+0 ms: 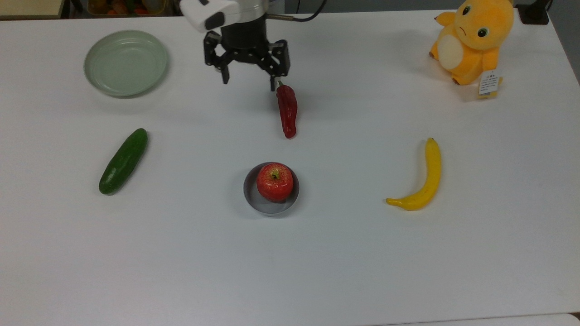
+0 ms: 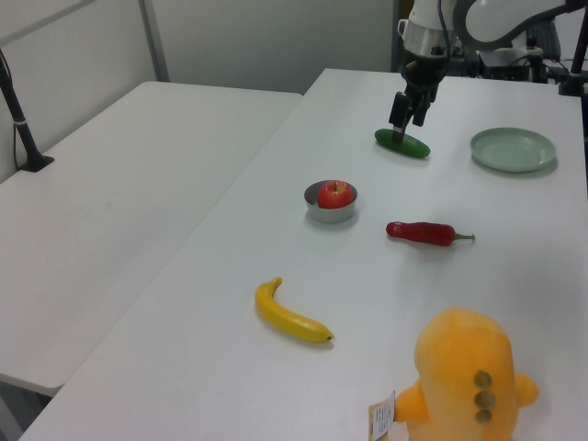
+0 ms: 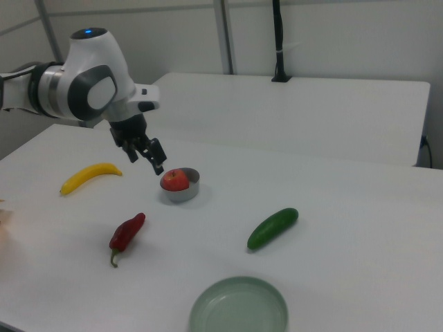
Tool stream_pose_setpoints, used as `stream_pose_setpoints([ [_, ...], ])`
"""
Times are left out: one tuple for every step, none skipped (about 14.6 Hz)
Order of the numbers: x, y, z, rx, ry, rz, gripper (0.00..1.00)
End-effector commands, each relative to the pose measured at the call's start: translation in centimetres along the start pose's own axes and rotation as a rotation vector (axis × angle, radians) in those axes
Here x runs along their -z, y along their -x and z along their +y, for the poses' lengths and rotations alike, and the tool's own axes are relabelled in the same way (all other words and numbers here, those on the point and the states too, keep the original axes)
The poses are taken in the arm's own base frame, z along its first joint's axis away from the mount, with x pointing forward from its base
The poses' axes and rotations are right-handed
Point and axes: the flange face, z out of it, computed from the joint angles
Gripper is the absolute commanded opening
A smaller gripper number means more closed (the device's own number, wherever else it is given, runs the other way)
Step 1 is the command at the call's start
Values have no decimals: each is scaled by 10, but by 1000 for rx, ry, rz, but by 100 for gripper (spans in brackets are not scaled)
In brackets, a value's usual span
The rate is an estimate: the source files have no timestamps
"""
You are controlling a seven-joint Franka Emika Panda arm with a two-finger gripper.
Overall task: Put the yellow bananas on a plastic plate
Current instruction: 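Move the open gripper across the table toward the yellow banana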
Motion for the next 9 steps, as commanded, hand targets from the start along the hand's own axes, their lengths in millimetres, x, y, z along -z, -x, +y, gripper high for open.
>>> stream_pose_setpoints([
  [-22,-13,34,-48,8,33,100],
  [-26,-17,35,-53,9,38,100],
  [-31,-20,35,-63,6,38,100],
  [-32,-27,32,-76,-2,37,100],
  [-37,-35,24,-112,-9,36,100],
  [-42,-40,15,-186,-16,40,100],
  [-48,-44,-1,-245,-23,37,100],
  [-48,-49,-21,-316,-37,43,100],
  [-52,-51,-35,-350,-44,39,100],
])
